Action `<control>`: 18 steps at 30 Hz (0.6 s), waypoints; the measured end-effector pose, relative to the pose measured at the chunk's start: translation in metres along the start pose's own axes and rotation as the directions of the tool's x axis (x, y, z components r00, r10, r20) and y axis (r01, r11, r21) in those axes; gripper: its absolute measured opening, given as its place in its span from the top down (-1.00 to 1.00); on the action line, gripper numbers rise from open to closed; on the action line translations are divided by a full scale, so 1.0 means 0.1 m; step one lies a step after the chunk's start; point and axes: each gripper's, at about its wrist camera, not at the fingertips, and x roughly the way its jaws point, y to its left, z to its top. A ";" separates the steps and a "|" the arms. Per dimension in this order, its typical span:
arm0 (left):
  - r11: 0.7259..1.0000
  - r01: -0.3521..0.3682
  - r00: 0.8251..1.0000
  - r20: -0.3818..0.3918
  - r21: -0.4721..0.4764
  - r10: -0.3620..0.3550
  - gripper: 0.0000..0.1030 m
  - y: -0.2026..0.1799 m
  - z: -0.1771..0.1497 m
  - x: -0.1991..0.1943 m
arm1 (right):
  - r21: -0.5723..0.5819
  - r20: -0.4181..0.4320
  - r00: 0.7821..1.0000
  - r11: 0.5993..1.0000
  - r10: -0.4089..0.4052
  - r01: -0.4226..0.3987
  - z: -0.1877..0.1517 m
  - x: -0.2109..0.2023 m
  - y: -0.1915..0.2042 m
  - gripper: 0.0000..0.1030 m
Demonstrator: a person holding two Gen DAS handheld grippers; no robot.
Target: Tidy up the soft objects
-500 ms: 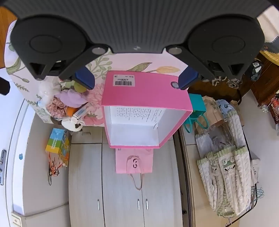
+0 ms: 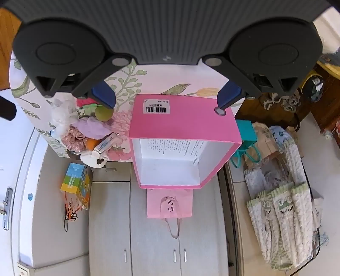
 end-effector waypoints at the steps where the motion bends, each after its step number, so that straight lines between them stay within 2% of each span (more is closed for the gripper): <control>1: 1.000 -0.003 1.000 0.004 0.003 0.003 -1.00 0.01 0.01 -0.01 | -0.002 0.000 1.000 1.000 -0.001 0.001 0.00 0.00 0.00 -0.99; 10: 1.000 -0.005 1.000 -0.008 -0.008 0.005 -1.00 0.05 -0.01 0.04 | -0.012 -0.004 1.000 1.000 -0.008 0.008 0.00 -0.03 0.01 -0.99; 14: 1.000 0.023 1.000 0.002 0.011 -0.023 -1.00 0.06 -0.04 0.02 | -0.021 -0.007 1.000 1.000 -0.019 0.019 -0.02 -0.02 0.02 -0.99; 18: 0.999 0.032 0.999 0.019 -0.013 -0.032 -1.00 0.09 -0.07 0.00 | -0.027 -0.016 0.999 0.999 -0.029 0.029 -0.03 -0.02 0.00 -0.99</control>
